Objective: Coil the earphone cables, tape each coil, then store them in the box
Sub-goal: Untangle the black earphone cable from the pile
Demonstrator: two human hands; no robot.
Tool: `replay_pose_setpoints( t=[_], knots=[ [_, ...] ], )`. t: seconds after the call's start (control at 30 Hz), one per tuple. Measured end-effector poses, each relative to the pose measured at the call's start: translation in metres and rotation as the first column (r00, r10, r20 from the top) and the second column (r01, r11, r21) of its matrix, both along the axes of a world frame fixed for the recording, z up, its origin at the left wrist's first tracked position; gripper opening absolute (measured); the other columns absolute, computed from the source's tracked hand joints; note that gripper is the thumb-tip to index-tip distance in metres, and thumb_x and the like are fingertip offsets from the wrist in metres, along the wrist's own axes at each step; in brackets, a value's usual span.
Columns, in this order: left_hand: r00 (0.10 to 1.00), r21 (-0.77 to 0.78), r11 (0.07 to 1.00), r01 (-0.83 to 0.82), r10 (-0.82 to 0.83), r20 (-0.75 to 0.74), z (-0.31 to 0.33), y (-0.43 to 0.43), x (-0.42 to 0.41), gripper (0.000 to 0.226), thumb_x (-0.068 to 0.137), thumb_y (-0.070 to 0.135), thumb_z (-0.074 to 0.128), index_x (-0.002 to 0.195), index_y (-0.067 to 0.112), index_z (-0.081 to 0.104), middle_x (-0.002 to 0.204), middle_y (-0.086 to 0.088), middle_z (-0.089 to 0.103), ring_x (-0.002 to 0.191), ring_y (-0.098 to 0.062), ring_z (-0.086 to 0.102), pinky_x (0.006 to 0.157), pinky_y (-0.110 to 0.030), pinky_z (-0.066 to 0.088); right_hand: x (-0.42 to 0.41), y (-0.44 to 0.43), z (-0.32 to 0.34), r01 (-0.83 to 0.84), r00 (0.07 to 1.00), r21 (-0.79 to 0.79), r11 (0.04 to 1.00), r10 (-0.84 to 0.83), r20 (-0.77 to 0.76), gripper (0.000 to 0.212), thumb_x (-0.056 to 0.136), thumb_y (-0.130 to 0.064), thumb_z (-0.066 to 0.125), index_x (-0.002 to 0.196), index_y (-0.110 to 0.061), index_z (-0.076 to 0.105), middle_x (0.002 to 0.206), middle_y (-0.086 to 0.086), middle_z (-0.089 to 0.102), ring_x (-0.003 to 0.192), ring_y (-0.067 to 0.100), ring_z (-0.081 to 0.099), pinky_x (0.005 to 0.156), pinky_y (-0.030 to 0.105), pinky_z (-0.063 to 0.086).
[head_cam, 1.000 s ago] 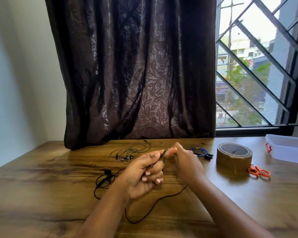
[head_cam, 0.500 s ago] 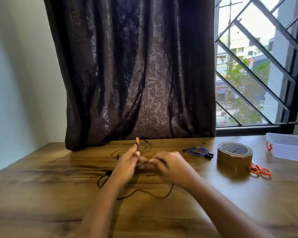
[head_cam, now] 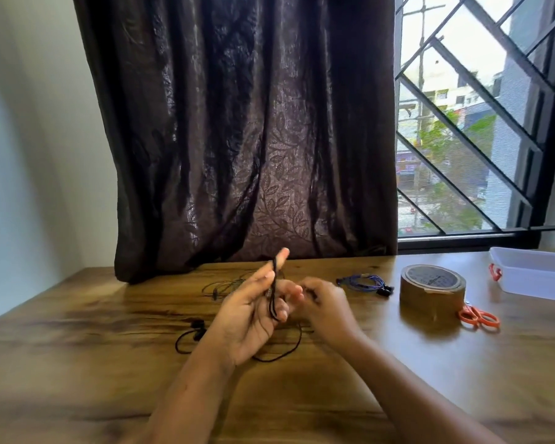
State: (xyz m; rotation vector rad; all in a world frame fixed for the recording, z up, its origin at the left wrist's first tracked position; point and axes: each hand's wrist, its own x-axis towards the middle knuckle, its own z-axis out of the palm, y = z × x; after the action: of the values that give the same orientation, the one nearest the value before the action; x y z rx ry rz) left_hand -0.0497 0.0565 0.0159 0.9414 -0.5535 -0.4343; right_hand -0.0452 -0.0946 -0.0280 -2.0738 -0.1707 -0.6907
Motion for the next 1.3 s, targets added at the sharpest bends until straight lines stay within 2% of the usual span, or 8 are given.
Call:
replay_pose_setpoints(
  t=[0.13,0.33,0.47,0.67,0.93,1.1,1.2,1.3],
  knots=[
    [0.963,-0.114,0.956,-0.27,0.269,-0.028,-0.004,0.008,0.017,0.038,0.102,0.017,0.026,0.137,0.021,0.039,0.091,-0.01,0.074,0.069,-0.019,0.071,0.055,-0.026,0.056,-0.01,0.03,0.002,-0.234,0.956,-0.024,0.972,0.226,-0.187,0.02,0.097,-0.019,0.05,0.088,-0.02,0.067,0.076,-0.006,0.065,0.06,0.003,0.056,0.054,0.019,0.044],
    [0.772,0.059,0.795,-0.604,0.565,0.292,-0.017,0.024,0.041,0.041,0.104,0.017,0.023,0.143,0.031,0.026,0.102,-0.001,0.072,0.126,-0.021,0.05,0.115,-0.041,0.025,-0.022,0.04,0.014,-0.403,0.878,-0.054,0.914,0.369,-0.304,0.019,0.098,-0.025,0.05,0.088,-0.019,0.065,0.065,-0.017,0.058,0.055,-0.007,0.051,0.055,0.01,0.04],
    [0.587,0.324,0.575,-0.751,0.359,0.725,-0.027,0.023,0.045,0.051,0.101,0.019,0.037,0.132,0.055,0.017,0.095,0.009,0.069,0.102,-0.004,0.06,0.098,-0.026,0.041,-0.016,0.023,0.018,-0.356,0.892,0.209,0.911,0.398,-0.214,0.021,0.098,-0.019,0.051,0.08,-0.019,0.063,0.063,-0.004,0.056,0.044,0.002,0.044,0.043,0.02,0.039],
    [0.752,0.571,0.626,-0.531,0.038,0.658,-0.023,0.009,0.034,0.045,0.102,0.015,0.032,0.145,0.028,0.031,0.046,0.007,0.05,0.061,-0.009,0.062,0.084,-0.032,0.052,-0.009,-0.019,0.028,-0.169,0.985,0.608,0.776,0.148,0.086,0.021,0.097,-0.018,0.051,0.084,-0.009,0.065,0.048,-0.012,0.048,0.043,0.003,0.041,0.041,0.017,0.037],
    [0.951,0.254,0.953,0.165,-0.222,0.216,-0.01,-0.007,-0.002,0.04,0.095,0.015,0.038,0.131,0.014,0.055,0.044,0.005,0.034,0.039,-0.01,0.039,0.081,-0.04,0.039,0.0,-0.009,0.01,-0.033,0.998,0.408,0.912,0.01,0.058,0.022,0.095,-0.025,0.055,0.08,-0.018,0.069,0.071,0.0,0.065,0.067,0.009,0.057,0.064,0.031,0.048],
    [0.973,-0.139,0.969,-0.203,0.216,0.086,-0.002,-0.004,0.002,0.041,0.098,0.014,0.029,0.136,0.022,0.042,0.054,-0.006,0.055,0.052,-0.017,0.06,0.06,-0.027,0.055,-0.006,0.014,0.001,-0.189,0.963,0.057,0.98,0.197,-0.187,0.025,0.097,-0.015,0.049,0.079,-0.023,0.065,0.075,-0.004,0.065,0.066,0.0,0.056,0.059,0.027,0.049],
    [0.904,-0.283,0.872,-0.399,0.425,0.036,0.0,0.008,0.016,0.042,0.101,0.012,0.026,0.142,0.019,0.033,0.054,-0.005,0.062,0.066,-0.019,0.07,0.087,-0.039,0.052,-0.016,0.039,-0.002,-0.382,0.897,-0.184,0.906,0.316,-0.31,0.02,0.099,-0.027,0.045,0.086,-0.034,0.057,0.085,-0.01,0.064,0.074,-0.003,0.061,0.065,0.018,0.048],
    [0.745,-0.057,0.783,-0.62,0.609,0.273,-0.009,0.02,0.037,0.045,0.103,0.013,0.026,0.147,0.024,0.025,0.061,-0.003,0.069,0.096,-0.021,0.067,0.108,-0.047,0.035,-0.019,0.051,0.0,-0.363,0.921,-0.409,0.837,0.257,-0.292,0.02,0.099,-0.036,0.04,0.101,-0.028,0.058,0.095,-0.004,0.065,0.08,0.011,0.059,0.069,0.028,0.048]
  ],
)
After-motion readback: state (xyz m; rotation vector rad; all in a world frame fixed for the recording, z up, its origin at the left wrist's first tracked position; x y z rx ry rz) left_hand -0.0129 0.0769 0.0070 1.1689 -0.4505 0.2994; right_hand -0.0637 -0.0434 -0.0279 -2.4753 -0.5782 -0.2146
